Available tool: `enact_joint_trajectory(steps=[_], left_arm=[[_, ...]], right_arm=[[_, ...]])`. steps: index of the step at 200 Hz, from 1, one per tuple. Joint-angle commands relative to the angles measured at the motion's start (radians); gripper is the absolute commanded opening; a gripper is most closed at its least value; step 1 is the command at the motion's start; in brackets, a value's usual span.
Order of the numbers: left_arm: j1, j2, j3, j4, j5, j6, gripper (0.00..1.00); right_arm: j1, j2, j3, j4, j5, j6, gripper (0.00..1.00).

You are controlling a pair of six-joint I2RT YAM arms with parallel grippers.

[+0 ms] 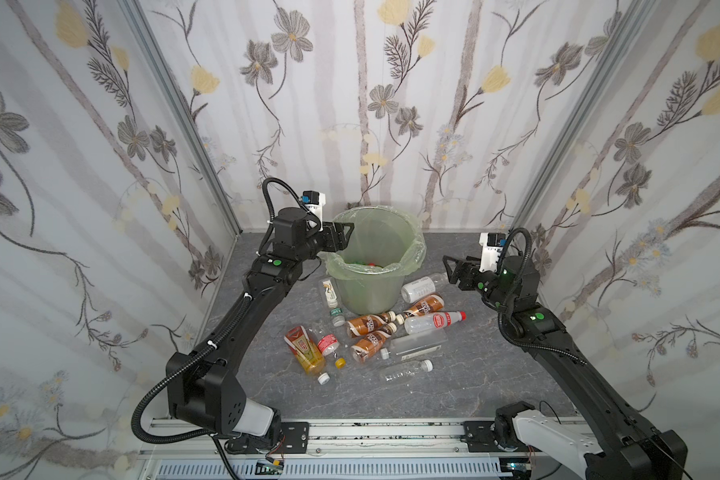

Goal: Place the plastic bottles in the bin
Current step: 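Withdraw the left gripper while the right gripper reaches toward the clear bottles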

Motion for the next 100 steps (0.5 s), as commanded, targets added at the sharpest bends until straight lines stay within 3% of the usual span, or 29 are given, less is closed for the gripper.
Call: enact_joint_trajectory(steps=[1, 49, 100], left_arm=[[0.002, -0.035, -0.02, 0.032, -0.029, 0.025, 0.78], [0.058, -0.139, -0.121, 0.019, -0.049, 0.051, 0.85], [0.218, -0.261, -0.234, -0.052, -0.03, 0.082, 0.86]], right_arm=[[0.001, -0.015, 0.006, -0.046, 0.001, -0.041, 0.83], [0.061, -0.075, 0.001, -0.089, -0.055, -0.126, 0.81], [0.216, -0.067, 0.022, -0.225, -0.012, -0.233, 0.77]])
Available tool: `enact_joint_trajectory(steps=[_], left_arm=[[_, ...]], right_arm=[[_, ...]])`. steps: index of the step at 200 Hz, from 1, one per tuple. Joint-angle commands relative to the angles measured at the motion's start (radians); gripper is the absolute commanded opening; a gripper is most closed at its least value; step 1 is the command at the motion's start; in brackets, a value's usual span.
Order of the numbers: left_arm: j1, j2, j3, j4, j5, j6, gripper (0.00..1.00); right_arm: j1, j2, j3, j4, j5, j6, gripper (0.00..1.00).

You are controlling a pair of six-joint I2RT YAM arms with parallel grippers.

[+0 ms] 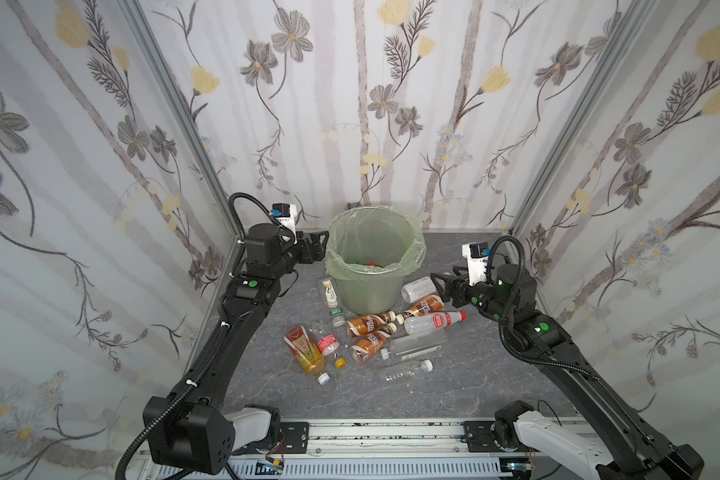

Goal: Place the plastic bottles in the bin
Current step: 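Withdraw the left gripper while the right gripper reaches toward the clear bottles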

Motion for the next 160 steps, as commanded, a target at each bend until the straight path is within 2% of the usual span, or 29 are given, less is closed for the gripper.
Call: enact_joint_trajectory(steps=[1, 26, 58, 101, 133, 160], left_arm=[[0.062, -0.046, -0.033, -0.029, 0.002, 0.036, 0.86], [0.15, -0.074, -0.053, -0.087, 0.0, 0.074, 0.86], [0.216, -0.088, -0.103, -0.097, 0.001, 0.089, 0.86], [0.229, -0.081, -0.154, -0.096, -0.016, 0.091, 0.86], [0.234, -0.078, -0.177, -0.096, -0.048, 0.113, 0.87], [0.242, -0.084, -0.193, -0.096, -0.048, 0.115, 0.87]], right_arm=[[0.052, 0.005, 0.003, -0.074, 0.011, -0.075, 0.77], [0.126, -0.012, -0.023, -0.116, 0.018, -0.115, 0.74], [0.206, -0.024, -0.05, -0.123, -0.002, -0.133, 0.7], [0.288, 0.016, -0.09, -0.121, -0.108, -0.223, 0.69], [0.371, 0.066, -0.085, -0.144, -0.101, -0.354, 0.69], [0.422, 0.13, -0.048, -0.234, -0.084, -0.472, 0.71]])
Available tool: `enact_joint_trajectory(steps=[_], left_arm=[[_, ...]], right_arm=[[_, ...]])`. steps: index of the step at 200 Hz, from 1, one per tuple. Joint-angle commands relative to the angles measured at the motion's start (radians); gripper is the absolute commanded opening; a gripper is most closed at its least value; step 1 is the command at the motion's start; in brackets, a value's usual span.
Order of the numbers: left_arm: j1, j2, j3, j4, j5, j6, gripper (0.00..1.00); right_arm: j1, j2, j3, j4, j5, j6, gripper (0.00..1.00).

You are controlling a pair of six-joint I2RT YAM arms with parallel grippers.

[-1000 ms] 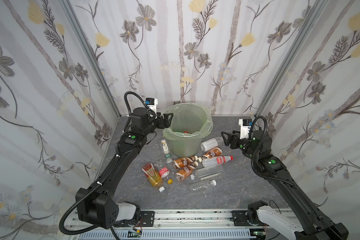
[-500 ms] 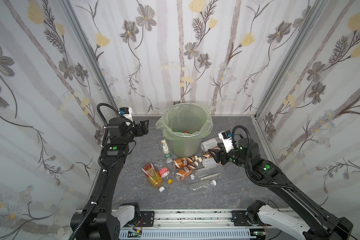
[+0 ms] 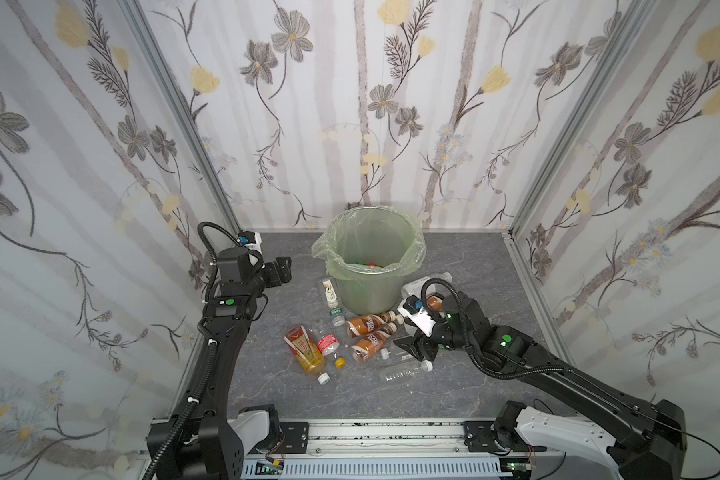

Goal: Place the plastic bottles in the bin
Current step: 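Withdraw the left gripper while the right gripper reaches toward the clear bottles, then lower the right gripper onto the clear crushed bottle and close it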

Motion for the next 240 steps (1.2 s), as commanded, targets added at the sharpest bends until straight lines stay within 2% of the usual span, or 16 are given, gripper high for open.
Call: enact_joint_trajectory(steps=[1, 48, 92, 145, 205, 240], left_arm=[[0.004, -0.005, -0.014, 0.016, -0.009, 0.015, 0.87], [0.01, -0.051, -0.044, 0.017, -0.059, 0.036, 0.87], [0.016, -0.057, -0.056, 0.017, -0.06, 0.026, 0.87], [0.018, -0.077, -0.076, 0.017, -0.066, 0.023, 0.87], [0.017, -0.083, -0.084, 0.018, -0.041, 0.016, 0.88], [0.018, -0.092, -0.102, 0.018, 0.009, 0.015, 0.88]], right_arm=[[0.021, 0.044, 0.032, -0.073, 0.0, -0.155, 0.71], [0.049, 0.147, 0.04, -0.166, 0.034, -0.209, 0.72], [0.079, 0.248, 0.028, -0.174, 0.069, -0.238, 0.72], [0.082, 0.301, 0.01, -0.16, 0.051, -0.258, 0.69], [0.084, 0.354, -0.01, -0.12, 0.092, -0.249, 0.7], [0.087, 0.386, -0.013, -0.107, 0.107, -0.252, 0.71]])
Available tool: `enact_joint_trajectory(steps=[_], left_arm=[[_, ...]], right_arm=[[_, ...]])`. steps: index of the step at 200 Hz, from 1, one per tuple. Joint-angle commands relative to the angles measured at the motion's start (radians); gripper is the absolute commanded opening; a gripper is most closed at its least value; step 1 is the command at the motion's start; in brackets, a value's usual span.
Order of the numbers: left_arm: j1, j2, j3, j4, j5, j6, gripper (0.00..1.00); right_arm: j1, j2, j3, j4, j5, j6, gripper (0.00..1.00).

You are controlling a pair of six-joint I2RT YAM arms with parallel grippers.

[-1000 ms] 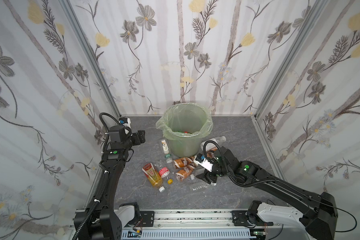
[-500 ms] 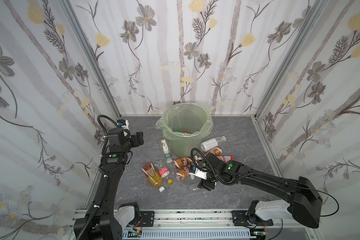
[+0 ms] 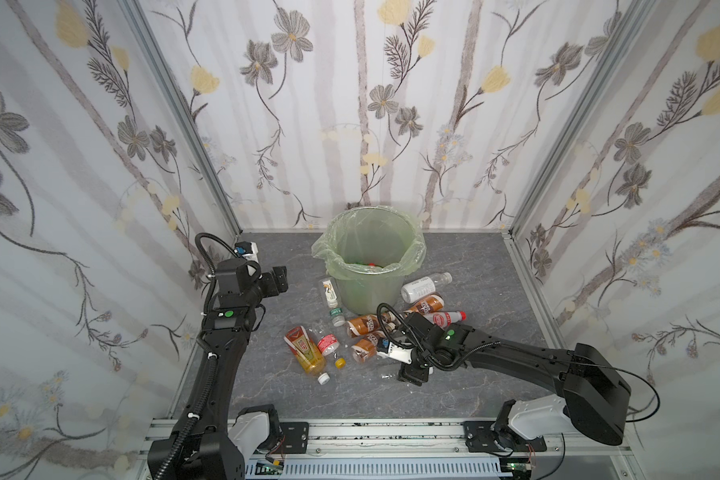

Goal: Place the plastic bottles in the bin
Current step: 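Lower the right gripper onto the clear crushed bottle and close it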

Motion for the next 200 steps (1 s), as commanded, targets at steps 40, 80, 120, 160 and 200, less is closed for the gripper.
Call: enact_joint_trajectory(steps=[40, 80, 120, 160, 200], left_arm=[[0.001, -0.033, -0.053, 0.019, 0.074, 0.008, 0.88], [0.0, -0.042, -0.068, 0.018, 0.079, 0.004, 0.88], [0.001, -0.038, -0.063, 0.018, 0.079, 0.007, 0.89], [0.001, -0.038, -0.065, 0.019, 0.08, 0.007, 0.89], [0.001, -0.044, -0.077, 0.018, 0.072, 0.01, 0.89]], right_arm=[[0.01, 0.071, -0.002, 0.069, 0.016, -0.011, 0.7], [0.02, 0.103, 0.006, 0.063, 0.014, -0.011, 0.68], [0.031, 0.12, 0.005, 0.063, 0.028, -0.011, 0.66], [0.039, 0.133, 0.008, 0.051, 0.03, -0.008, 0.61], [0.039, 0.091, 0.017, 0.027, 0.022, -0.002, 0.57]])
